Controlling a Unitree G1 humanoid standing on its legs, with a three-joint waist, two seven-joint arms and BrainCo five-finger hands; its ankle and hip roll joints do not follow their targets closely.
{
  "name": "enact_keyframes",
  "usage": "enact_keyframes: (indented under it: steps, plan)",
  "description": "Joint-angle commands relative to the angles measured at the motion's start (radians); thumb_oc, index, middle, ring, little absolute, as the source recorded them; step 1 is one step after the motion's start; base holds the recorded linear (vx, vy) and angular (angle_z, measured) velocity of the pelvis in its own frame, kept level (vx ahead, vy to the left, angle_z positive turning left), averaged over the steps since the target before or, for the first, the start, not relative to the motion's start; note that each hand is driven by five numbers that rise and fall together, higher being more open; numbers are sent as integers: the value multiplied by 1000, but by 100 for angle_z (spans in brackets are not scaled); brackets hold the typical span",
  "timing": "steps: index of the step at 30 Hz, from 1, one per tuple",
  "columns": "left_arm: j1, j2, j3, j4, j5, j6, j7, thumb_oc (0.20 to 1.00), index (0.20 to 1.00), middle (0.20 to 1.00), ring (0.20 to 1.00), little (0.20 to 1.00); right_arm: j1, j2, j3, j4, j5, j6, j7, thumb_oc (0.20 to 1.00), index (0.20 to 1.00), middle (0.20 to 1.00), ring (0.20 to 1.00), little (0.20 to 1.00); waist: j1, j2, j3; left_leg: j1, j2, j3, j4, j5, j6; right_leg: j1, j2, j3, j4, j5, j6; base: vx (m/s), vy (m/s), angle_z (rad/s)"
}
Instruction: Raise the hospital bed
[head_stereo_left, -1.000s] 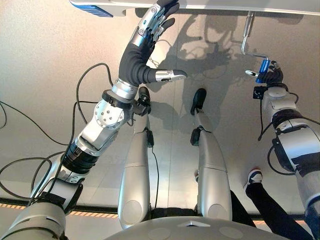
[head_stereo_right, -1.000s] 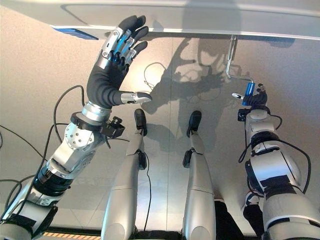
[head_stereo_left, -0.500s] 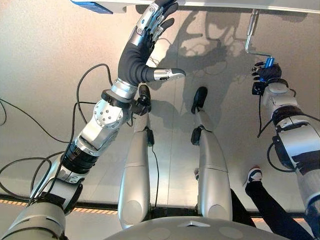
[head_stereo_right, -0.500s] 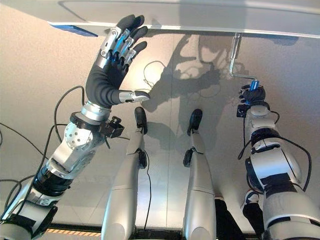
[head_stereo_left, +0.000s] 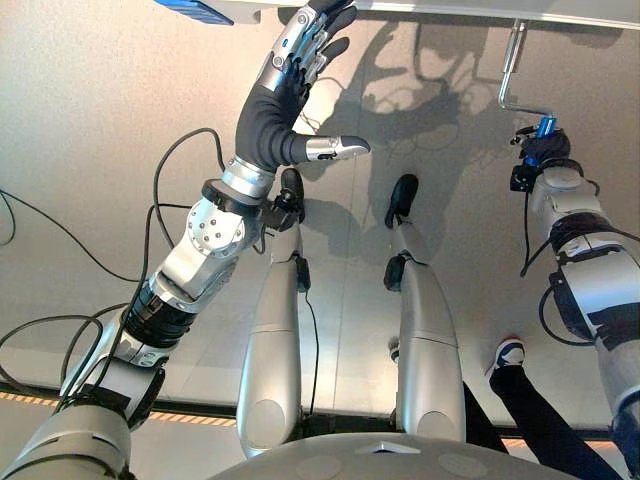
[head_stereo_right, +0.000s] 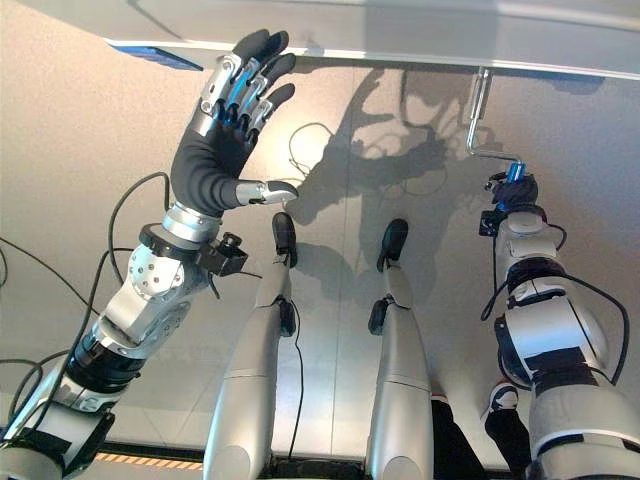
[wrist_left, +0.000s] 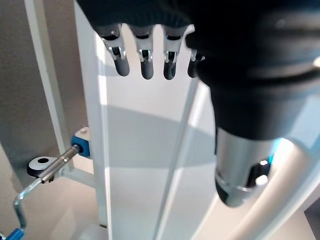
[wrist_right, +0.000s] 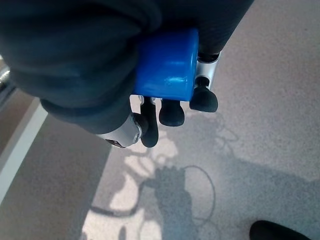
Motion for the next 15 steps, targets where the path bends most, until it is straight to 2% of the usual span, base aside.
enact_keyframes:
  steps: [1, 6, 7, 9, 10, 11, 13, 14, 15]
  plan:
    - [62, -3, 5, -173, -27, -62, -30, 1000, 1000, 1000, 1000, 1000, -51, -125, 92, 38, -62, 16, -9, 200, 200, 200, 200, 200, 0, 73, -17, -7, 1, -10, 71, -83, -25, 0, 2, -3, 11, -7, 74, 4, -41, 5]
    - [63, 3, 12, -172, -36, -65, -41, 1000, 1000, 1000, 1000, 1000, -55, -142, 115, 59, -118, 32, 8, 200, 200, 200, 200, 200, 19, 91, -17, -49, 3, -23, 100, -86, -24, -44, 3, -5, 58, -28, 70, 3, -43, 6]
    - [61, 0, 8, -169, -32, -62, -44, 1000, 1000, 1000, 1000, 1000, -64, -149, 131, 75, -169, 46, 13, 200, 200, 200, 200, 200, 30, 105, -17, -65, 4, -30, 115, -89, -19, -70, 0, -5, 99, -42, 71, 4, -34, 7]
    - [58, 3, 4, -164, -35, -56, -53, 1000, 1000, 1000, 1000, 1000, -61, -132, 151, 82, -222, 53, 15, 200, 200, 200, 200, 200, 38, 122, -17, -86, 3, -35, 146, -99, -14, -100, -5, 2, 146, -61, 66, 29, -24, 11]
    - [62, 5, 5, -162, -37, -54, -57, 1000, 1000, 1000, 1000, 1000, -52, -121, 157, 83, -239, 60, 27, 200, 200, 200, 200, 200, 43, 127, -17, -73, 2, -45, 166, -129, -16, -96, -7, 12, 185, -94, 71, 6, -7, 19]
    - [57, 6, 9, -163, -37, -54, -57, 1000, 1000, 1000, 1000, 1000, -58, -123, 155, 82, -239, 59, 26, 200, 200, 200, 200, 200, 42, 127, -17, -94, 3, -37, 165, -108, -11, -115, -8, 4, 179, -74, 64, 11, -25, 24]
    - [67, 7, 25, -160, -39, -54, -60, 1000, 1000, 1000, 1000, 1000, -71, -92, 189, 71, -305, 73, 35, 200, 200, 200, 200, 200, 45, 133, -17, -125, 5, -37, 203, -119, -10, -150, -14, 9, 224, -88, 63, 18, -40, 15]
    - [76, 4, 19, -159, -41, -54, -60, 1000, 1000, 1000, 1000, 1000, -68, -75, 207, 70, -331, 74, 39, 200, 200, 200, 200, 200, 48, 134, -17, -102, 4, -47, 214, -149, -16, -131, -13, 21, 245, -120, 72, 8, -39, 6]
    - [74, 4, 28, -161, -40, -53, -58, 1000, 1000, 1000, 1000, 1000, -85, -60, 219, 67, -353, 75, 41, 200, 200, 200, 200, 200, 47, 134, -17, -136, 5, -41, 215, -121, -9, -160, -15, 9, 243, -92, 62, 60, -40, 2]
